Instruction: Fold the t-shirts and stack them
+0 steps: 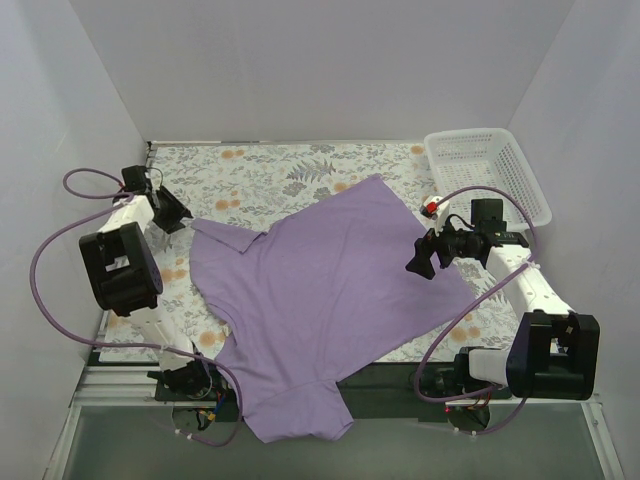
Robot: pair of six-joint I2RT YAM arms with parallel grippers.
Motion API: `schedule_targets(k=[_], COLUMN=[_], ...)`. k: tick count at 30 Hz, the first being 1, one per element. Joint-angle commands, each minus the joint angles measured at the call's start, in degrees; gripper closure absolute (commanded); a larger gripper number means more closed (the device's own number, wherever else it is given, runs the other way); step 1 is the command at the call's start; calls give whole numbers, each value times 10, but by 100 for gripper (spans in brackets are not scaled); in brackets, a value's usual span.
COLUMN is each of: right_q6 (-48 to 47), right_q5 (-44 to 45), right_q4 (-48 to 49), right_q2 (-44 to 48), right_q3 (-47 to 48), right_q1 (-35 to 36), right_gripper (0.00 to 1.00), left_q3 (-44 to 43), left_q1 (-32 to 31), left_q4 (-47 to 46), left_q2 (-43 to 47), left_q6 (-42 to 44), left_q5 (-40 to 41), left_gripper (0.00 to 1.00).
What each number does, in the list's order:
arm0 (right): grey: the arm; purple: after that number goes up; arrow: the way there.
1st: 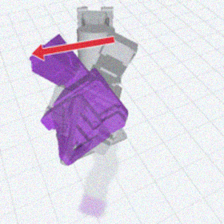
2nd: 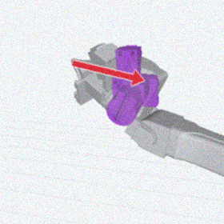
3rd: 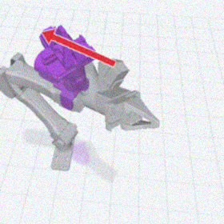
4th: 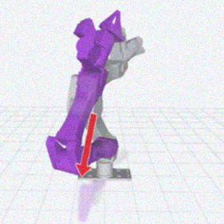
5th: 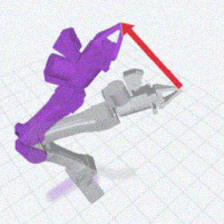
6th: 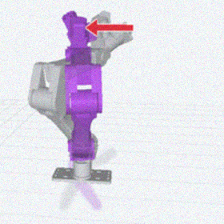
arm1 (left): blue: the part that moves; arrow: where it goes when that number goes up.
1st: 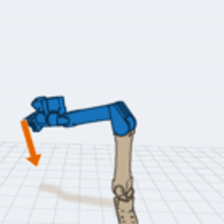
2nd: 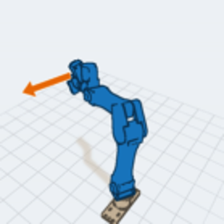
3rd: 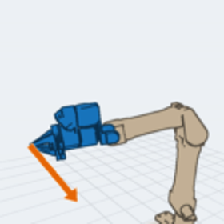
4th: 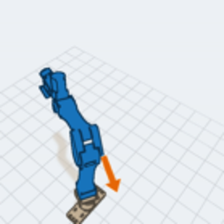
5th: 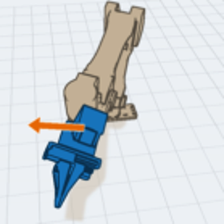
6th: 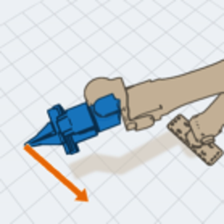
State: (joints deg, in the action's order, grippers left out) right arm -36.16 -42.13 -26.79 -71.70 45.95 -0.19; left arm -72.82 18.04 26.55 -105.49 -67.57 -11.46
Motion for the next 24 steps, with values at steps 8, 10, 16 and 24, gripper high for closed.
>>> schedule_targets(k=[8,10,16,24], right_q6=[3,3,2,2], right_q5=[2,5,9,13], right_q4=[13,14,14,13], right_q2=[1,-3,-8,-12], right_q3=[-1,0,0,0], right_q1=[1,1,1,1], right_gripper=[3,3,3,3], left_q3=[-59,-65,-79,-86], left_q1=[3,3,2,2], left_q4=[33,34,37,29], left_q2=[-96,-107,-137,-134], left_q6=[41,41,42,34], left_q5=[-20,-26,-34,-83], left_gripper=[65,65,72,100])
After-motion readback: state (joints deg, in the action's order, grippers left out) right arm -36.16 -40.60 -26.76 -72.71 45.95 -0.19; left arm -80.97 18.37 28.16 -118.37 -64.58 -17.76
